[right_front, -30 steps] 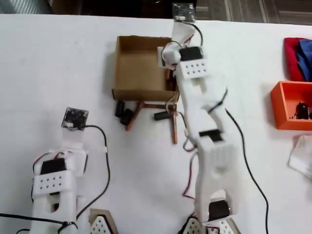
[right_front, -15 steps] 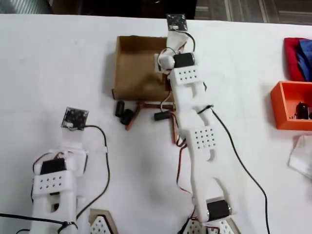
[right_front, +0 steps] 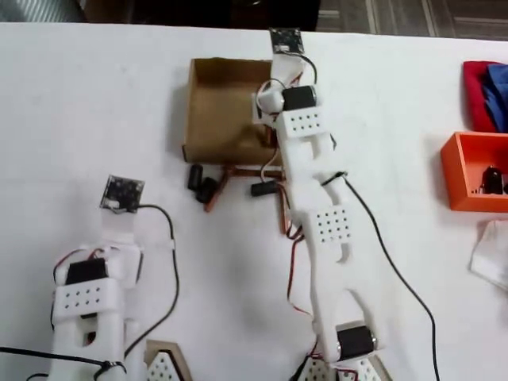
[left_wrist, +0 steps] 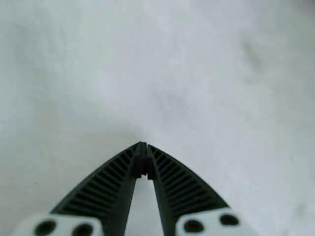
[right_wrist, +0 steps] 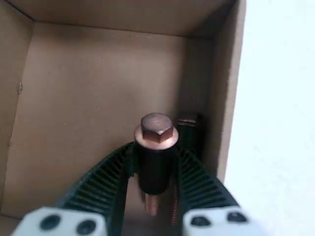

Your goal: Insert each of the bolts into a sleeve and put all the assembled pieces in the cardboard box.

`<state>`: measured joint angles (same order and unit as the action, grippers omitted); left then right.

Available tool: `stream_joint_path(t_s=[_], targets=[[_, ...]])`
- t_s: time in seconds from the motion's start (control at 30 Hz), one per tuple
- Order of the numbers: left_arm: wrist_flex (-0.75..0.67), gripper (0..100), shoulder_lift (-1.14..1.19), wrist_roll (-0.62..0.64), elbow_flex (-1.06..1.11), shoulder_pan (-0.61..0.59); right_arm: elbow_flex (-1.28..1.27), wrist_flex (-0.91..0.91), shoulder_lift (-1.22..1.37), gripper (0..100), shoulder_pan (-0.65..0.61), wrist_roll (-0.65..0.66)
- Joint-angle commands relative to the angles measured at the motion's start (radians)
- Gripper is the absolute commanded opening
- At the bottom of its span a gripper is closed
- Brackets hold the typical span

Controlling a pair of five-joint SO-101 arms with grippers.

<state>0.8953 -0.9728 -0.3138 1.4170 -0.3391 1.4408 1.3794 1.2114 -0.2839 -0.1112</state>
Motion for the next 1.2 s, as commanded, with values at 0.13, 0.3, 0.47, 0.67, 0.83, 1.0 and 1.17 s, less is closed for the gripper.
stream_joint_path(t_s=[0.13, 0.3, 0.47, 0.67, 0.83, 1.0, 1.17], targets=[[-0.017, 3, -0.014, 0.008, -0.002, -0.009, 0.063, -0.002, -0.024, 2.2, -0.045, -0.029], [-0.017, 3, -0.014, 0.008, -0.002, -0.009, 0.061, -0.01, -0.019, 2.2, -0.039, -0.068], [-0.017, 3, -0.014, 0.008, -0.002, -0.009, 0.02, -0.008, -0.021, 2.2, -0.028, -0.068], [-0.017, 3, -0.014, 0.008, -0.002, -0.009, -0.038, -0.005, -0.021, 2.2, -0.012, -0.068], [-0.017, 3, -0.014, 0.008, -0.002, -0.009, -0.054, -0.012, -0.021, 2.2, -0.012, -0.068], [-0.017, 3, -0.014, 0.008, -0.002, -0.009, -0.058, -0.024, -0.018, 2.2, -0.01, -0.068], [-0.017, 3, -0.014, 0.008, -0.002, -0.009, -0.055, -0.022, 0.024, 2.4, -0.012, -0.068]])
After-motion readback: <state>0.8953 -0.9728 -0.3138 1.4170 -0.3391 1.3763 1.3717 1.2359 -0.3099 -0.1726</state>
